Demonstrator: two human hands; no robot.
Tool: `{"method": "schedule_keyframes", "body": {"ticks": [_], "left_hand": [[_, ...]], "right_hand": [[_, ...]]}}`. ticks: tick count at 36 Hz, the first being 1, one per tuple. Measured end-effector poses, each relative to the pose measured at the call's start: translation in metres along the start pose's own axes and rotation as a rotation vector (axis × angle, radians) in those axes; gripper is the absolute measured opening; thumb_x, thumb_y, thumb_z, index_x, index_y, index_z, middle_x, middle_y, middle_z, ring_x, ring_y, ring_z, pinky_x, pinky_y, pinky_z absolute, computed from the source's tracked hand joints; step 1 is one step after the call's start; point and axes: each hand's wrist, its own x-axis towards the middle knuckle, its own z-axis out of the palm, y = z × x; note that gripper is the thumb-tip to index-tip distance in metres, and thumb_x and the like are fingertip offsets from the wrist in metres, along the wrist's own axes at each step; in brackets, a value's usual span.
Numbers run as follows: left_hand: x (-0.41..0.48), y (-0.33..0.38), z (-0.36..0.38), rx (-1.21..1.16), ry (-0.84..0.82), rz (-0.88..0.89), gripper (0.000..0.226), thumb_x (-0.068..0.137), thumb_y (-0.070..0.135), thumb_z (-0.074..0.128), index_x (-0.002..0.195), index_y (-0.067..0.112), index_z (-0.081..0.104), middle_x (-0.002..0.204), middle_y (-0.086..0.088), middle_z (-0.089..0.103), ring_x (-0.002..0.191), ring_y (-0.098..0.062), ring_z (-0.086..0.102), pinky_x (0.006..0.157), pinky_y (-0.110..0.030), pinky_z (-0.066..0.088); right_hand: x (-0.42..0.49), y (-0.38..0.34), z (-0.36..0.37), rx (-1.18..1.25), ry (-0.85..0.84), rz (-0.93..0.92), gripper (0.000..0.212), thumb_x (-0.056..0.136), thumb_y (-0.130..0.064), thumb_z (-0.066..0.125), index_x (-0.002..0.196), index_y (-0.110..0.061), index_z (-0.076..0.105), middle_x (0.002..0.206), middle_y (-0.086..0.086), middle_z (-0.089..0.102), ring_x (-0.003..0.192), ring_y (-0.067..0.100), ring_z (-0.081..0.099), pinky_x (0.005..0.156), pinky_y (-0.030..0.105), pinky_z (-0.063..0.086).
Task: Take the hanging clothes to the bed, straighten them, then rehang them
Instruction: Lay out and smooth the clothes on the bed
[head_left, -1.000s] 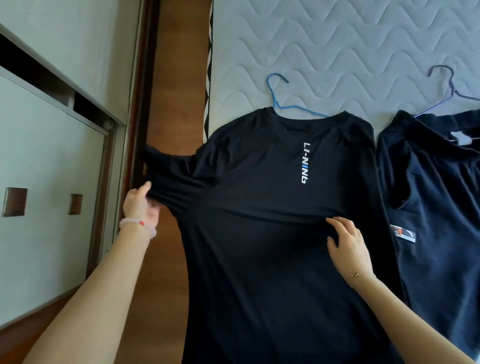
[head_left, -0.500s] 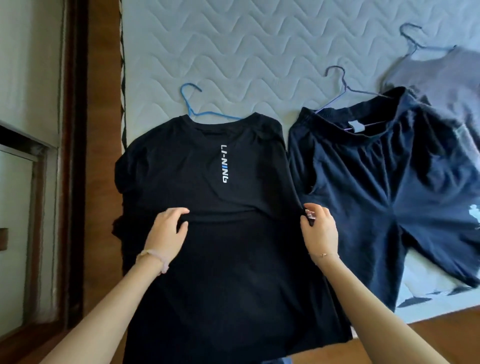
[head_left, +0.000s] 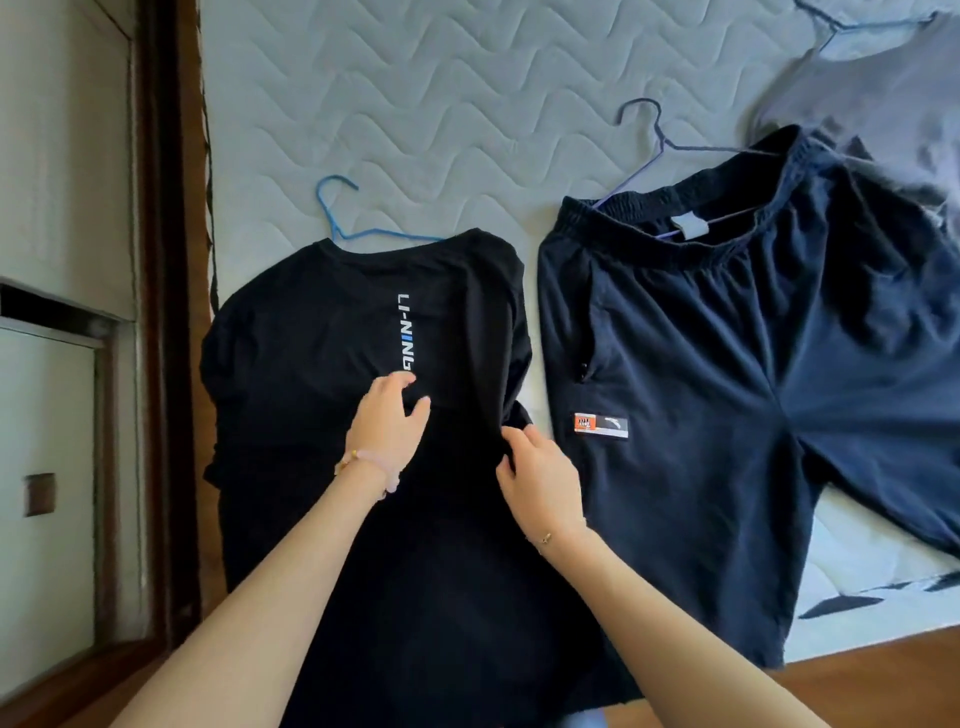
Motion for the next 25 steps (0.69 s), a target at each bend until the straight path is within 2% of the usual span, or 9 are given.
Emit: {"method": "schedule_keyframes", "body": {"ticks": [3,6,9,12,15,17,19,22,25], "left_hand": [[0.024,0.034,0.012,-0.234,-0.064,0.000,0.048,0.089,0.037,0.055,0.133,0.019,0.044,0.136,0.002,0.046,0.121,-0.017,0.048,0.101,-0.036,0.042],[0.047,0.060,0.024,-0.318,-0.078,-0.005,0.060,0.085,0.038,0.060,0.137,0.018,0.036,0.138,-0.002,0.041,0.121,-0.021,0.047,0.096,-0.031,0.040],[0.067,0.071,0.033,-0.107,-0.035,0.028,0.068,0.082,0.042,0.062,0.138,0.020,0.032,0.135,-0.010,0.036,0.118,-0.027,0.046,0.094,-0.040,0.045],[0.080,0.079,0.039,0.137,0.078,0.110,0.066,0.076,0.049,0.065,0.132,0.028,0.037,0.129,-0.007,0.033,0.113,-0.025,0.041,0.081,-0.041,0.049],[0.085,0.089,0.044,0.276,0.155,0.201,0.048,0.074,0.049,0.066,0.114,0.027,0.050,0.125,-0.004,0.035,0.109,-0.023,0.040,0.073,-0.034,0.039],[0.087,0.092,0.045,0.317,0.146,0.243,0.026,0.081,0.039,0.063,0.101,0.023,0.058,0.120,-0.003,0.041,0.107,-0.022,0.042,0.072,-0.032,0.034],[0.091,0.089,0.042,0.249,0.144,0.237,0.013,0.088,0.027,0.056,0.097,0.019,0.061,0.116,-0.004,0.048,0.104,-0.022,0.047,0.070,-0.032,0.036],[0.093,0.077,0.025,-0.197,0.159,0.099,0.012,0.091,0.016,0.049,0.096,0.010,0.058,0.103,-0.007,0.058,0.092,-0.021,0.055,0.078,-0.031,0.044],[0.090,0.046,0.005,-0.555,0.133,-0.091,0.017,0.092,0.017,0.051,0.104,0.009,0.058,0.096,-0.001,0.058,0.090,-0.014,0.052,0.086,-0.023,0.042]], "right_hand": [[-0.001,-0.002,0.023,-0.026,-0.020,-0.074,0.044,0.046,-0.007,0.103,0.086,-0.012,0.085,0.067,0.003,0.070,0.055,0.024,0.070,0.044,0.027,0.055],[0.001,0.003,0.043,-0.116,0.028,-0.132,0.063,0.030,-0.022,0.109,0.090,-0.018,0.089,0.064,-0.003,0.069,0.053,0.019,0.067,0.044,0.022,0.052],[-0.007,0.003,0.047,-0.245,0.039,-0.193,0.066,0.035,-0.029,0.108,0.098,-0.020,0.090,0.072,-0.002,0.071,0.065,0.019,0.065,0.049,0.024,0.054],[-0.011,0.007,0.045,-0.353,0.149,-0.245,0.061,0.043,-0.034,0.106,0.101,-0.024,0.089,0.084,-0.001,0.075,0.086,0.018,0.046,0.055,0.029,0.059],[-0.012,0.015,0.044,-0.330,0.208,-0.248,0.049,0.057,-0.032,0.102,0.104,-0.027,0.088,0.096,0.000,0.079,0.096,0.017,0.046,0.058,0.036,0.064],[-0.013,0.020,0.046,-0.263,0.209,-0.241,0.027,0.078,-0.033,0.082,0.105,-0.028,0.087,0.102,0.001,0.078,0.099,0.016,0.052,0.060,0.037,0.066],[-0.011,0.023,0.041,-0.135,0.223,-0.186,0.032,0.088,-0.033,0.061,0.105,-0.025,0.087,0.107,0.003,0.076,0.097,0.021,0.067,0.063,0.040,0.067],[-0.011,0.026,0.035,-0.022,0.320,-0.066,0.030,0.087,-0.017,0.072,0.115,-0.011,0.083,0.115,0.012,0.075,0.098,0.030,0.070,0.071,0.049,0.069],[-0.007,0.023,0.026,0.015,0.274,0.070,0.049,0.095,-0.008,0.077,0.142,-0.004,0.067,0.142,0.017,0.066,0.120,0.039,0.063,0.097,0.055,0.060]]}}
